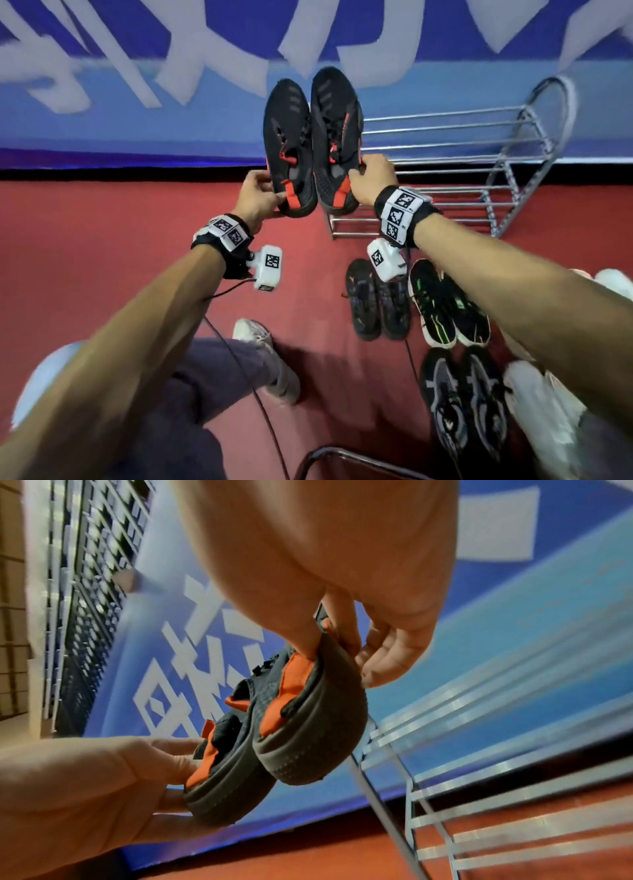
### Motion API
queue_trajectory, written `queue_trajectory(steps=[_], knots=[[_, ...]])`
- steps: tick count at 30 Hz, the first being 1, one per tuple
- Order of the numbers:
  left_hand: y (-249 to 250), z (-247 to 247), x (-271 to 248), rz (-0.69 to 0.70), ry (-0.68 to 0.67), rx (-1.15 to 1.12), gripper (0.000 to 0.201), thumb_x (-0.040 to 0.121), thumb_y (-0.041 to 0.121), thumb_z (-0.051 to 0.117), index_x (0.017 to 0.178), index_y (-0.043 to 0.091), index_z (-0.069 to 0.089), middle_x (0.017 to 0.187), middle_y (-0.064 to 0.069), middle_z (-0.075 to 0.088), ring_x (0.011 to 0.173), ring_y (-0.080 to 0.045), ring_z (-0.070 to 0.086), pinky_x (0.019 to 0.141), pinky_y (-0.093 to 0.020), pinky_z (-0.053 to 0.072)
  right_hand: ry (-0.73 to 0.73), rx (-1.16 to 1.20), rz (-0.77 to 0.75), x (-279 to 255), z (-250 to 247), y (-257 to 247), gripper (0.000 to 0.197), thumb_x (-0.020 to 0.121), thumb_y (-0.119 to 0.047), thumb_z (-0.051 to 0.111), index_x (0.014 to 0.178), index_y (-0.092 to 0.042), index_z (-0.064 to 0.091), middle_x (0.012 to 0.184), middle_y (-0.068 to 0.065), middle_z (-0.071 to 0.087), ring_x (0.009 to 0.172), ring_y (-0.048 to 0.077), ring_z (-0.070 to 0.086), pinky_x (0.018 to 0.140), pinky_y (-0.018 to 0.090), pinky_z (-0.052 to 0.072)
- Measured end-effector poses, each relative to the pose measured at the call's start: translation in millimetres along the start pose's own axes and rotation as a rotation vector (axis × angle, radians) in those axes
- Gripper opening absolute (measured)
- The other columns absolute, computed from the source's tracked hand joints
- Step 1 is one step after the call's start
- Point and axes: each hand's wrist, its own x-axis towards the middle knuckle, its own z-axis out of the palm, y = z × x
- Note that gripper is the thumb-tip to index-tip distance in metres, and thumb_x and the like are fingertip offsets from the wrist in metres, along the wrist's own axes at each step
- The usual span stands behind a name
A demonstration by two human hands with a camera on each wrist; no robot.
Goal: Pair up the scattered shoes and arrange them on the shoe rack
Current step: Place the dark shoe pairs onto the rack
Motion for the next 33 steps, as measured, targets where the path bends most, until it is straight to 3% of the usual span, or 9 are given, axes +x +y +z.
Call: queue_trajectory(steps=[2, 5, 10, 12, 14, 20, 25, 28, 33], knots=[[43, 4, -3, 0.092, -0.019, -0.050, 0.044, 0.088, 0.002, 0.075, 0.121, 0.016, 0.050, 0.089, -0.002, 0.068, 0.073, -0.015, 0.069, 0.060, -0.036, 0.061, 0.068, -0.004, -0.044, 11, -44, -27, 0.022, 0.091, -0.023, 0.058, 0.093, -0.004, 0.068, 0.094, 0.015, 0.071, 0.091, 0.036, 0.063, 0.072, 0.033, 0.046], [87, 17, -9, 0.211, -0.056, -0.085, 0.027, 0.090, 0.003, 0.073, 0.116, 0.009, 0.066, 0.087, -0.001, 0.074, 0.070, -0.011, 0.072, 0.062, -0.034, 0.060, 0.139, 0.090, -0.122, 22, -93, -48, 0.024, 0.092, -0.023, 0.055, 0.092, -0.002, 0.068, 0.087, 0.017, 0.071, 0.086, 0.035, 0.063, 0.072, 0.036, 0.047], [91, 55, 0, 0.275, -0.085, -0.110, 0.036, 0.093, 0.000, 0.069, 0.127, 0.004, 0.057, 0.104, -0.001, 0.068, 0.074, -0.009, 0.074, 0.067, -0.034, 0.063, 0.056, 0.368, -0.089, 17, -112, -20, 0.029, 0.100, -0.026, 0.043, 0.124, -0.030, 0.061, 0.071, -0.004, 0.060, 0.068, 0.018, 0.056, 0.063, 0.028, 0.044], [93, 72, 11, 0.280, -0.115, -0.125, 0.034, 0.095, 0.005, 0.068, 0.128, 0.007, 0.058, 0.108, -0.005, 0.069, 0.080, -0.013, 0.075, 0.073, -0.038, 0.063, 0.091, 0.402, -0.077, 24, -114, -9, 0.032, 0.100, -0.023, 0.043, 0.128, -0.028, 0.059, 0.082, -0.002, 0.067, 0.075, 0.019, 0.061, 0.070, 0.030, 0.051], [96, 88, 19, 0.289, -0.162, -0.174, 0.027, 0.100, 0.013, 0.063, 0.126, 0.011, 0.062, 0.109, -0.006, 0.073, 0.088, -0.017, 0.075, 0.074, -0.034, 0.062, 0.114, 0.465, -0.039, 38, -120, -3, 0.030, 0.097, -0.027, 0.044, 0.120, -0.027, 0.063, 0.099, 0.011, 0.072, 0.092, 0.031, 0.068, 0.087, 0.044, 0.056], [82, 135, 43, 0.158, -0.315, -0.246, 0.031, 0.108, 0.029, 0.048, 0.135, 0.018, 0.056, 0.120, -0.006, 0.072, 0.092, -0.021, 0.076, 0.065, -0.033, 0.061, 0.142, 0.511, 0.062, 89, -129, 24, 0.026, 0.086, -0.033, 0.046, 0.099, -0.035, 0.069, 0.102, 0.013, 0.073, 0.095, 0.038, 0.068, 0.091, 0.054, 0.056], [73, 160, 81, 0.072, -0.314, -0.319, 0.032, 0.104, 0.028, 0.058, 0.133, 0.015, 0.057, 0.114, -0.011, 0.075, 0.098, -0.029, 0.075, 0.073, -0.040, 0.063, 0.108, 0.517, 0.043, 124, -118, 45, 0.031, 0.098, -0.018, 0.048, 0.122, -0.025, 0.066, 0.112, 0.011, 0.071, 0.093, 0.024, 0.064, 0.094, 0.043, 0.052], [58, 169, 104, -0.006, -0.284, -0.326, 0.028, 0.104, 0.021, 0.057, 0.130, 0.012, 0.059, 0.115, -0.014, 0.074, 0.092, -0.027, 0.076, 0.067, -0.039, 0.064, 0.082, 0.499, 0.068, 144, -100, 60, 0.031, 0.099, -0.018, 0.048, 0.122, -0.029, 0.065, 0.111, 0.007, 0.072, 0.100, 0.030, 0.066, 0.093, 0.040, 0.052], [36, 166, 136, -0.110, -0.178, -0.290, 0.021, 0.104, 0.012, 0.055, 0.124, 0.009, 0.058, 0.106, -0.014, 0.073, 0.068, -0.020, 0.076, 0.052, -0.034, 0.061, 0.035, 0.434, 0.097, 173, -50, 88, 0.024, 0.099, -0.022, 0.049, 0.120, -0.027, 0.060, 0.114, 0.003, 0.070, 0.104, 0.023, 0.065, 0.099, 0.043, 0.051]])
